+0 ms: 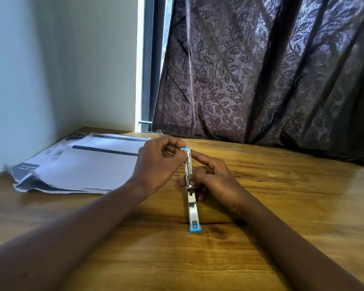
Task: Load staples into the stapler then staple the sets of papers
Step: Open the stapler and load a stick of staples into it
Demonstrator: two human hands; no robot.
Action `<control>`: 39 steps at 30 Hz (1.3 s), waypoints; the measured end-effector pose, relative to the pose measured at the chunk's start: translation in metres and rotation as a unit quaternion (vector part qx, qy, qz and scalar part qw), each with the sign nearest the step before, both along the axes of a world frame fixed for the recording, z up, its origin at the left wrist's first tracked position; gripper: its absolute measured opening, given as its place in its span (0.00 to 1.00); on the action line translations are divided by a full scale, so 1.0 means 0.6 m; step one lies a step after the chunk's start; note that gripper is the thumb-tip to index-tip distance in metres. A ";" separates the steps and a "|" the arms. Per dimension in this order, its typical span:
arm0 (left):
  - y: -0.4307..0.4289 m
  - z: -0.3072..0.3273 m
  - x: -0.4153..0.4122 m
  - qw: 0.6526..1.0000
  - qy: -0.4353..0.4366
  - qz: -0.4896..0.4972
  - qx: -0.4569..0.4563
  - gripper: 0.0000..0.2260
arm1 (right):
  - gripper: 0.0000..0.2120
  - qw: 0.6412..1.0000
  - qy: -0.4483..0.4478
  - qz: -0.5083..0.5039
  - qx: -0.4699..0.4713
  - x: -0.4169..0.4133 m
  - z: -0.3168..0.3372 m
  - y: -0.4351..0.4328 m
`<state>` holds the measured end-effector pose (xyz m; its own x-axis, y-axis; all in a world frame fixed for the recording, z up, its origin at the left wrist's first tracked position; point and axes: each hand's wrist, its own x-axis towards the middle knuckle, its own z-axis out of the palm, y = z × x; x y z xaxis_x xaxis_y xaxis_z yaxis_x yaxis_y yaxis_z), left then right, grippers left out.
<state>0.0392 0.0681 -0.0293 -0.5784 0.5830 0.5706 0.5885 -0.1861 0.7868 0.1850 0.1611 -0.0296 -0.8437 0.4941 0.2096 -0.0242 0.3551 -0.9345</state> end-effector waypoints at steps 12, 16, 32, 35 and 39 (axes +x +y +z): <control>0.003 -0.001 -0.023 0.999 -0.036 0.016 0.000 0.05 | 0.22 0.997 0.010 0.058 -0.059 0.005 0.002 -0.007; 0.003 0.000 -0.025 0.999 -0.049 -0.002 0.006 0.05 | 0.15 0.997 0.021 0.042 -0.065 0.001 0.000 -0.006; 0.004 -0.003 -0.024 0.989 -0.094 -0.109 -0.033 0.12 | 0.13 0.998 0.034 -0.007 -0.056 -0.003 -0.006 0.005; 0.006 -0.011 -0.027 0.988 -0.038 -0.117 -0.089 0.17 | 0.14 0.997 0.045 -0.010 -0.058 -0.003 -0.006 0.005; 0.003 -0.005 -0.030 0.994 -0.056 -0.078 -0.053 0.16 | 0.16 0.996 0.029 -0.010 -0.085 -0.001 -0.004 0.014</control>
<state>0.0210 0.0701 -0.0326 -0.5329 0.7235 0.4389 0.4666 -0.1815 0.8656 0.1846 0.1694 -0.0322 -0.8218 0.5436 0.1703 -0.0748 0.1935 -0.9783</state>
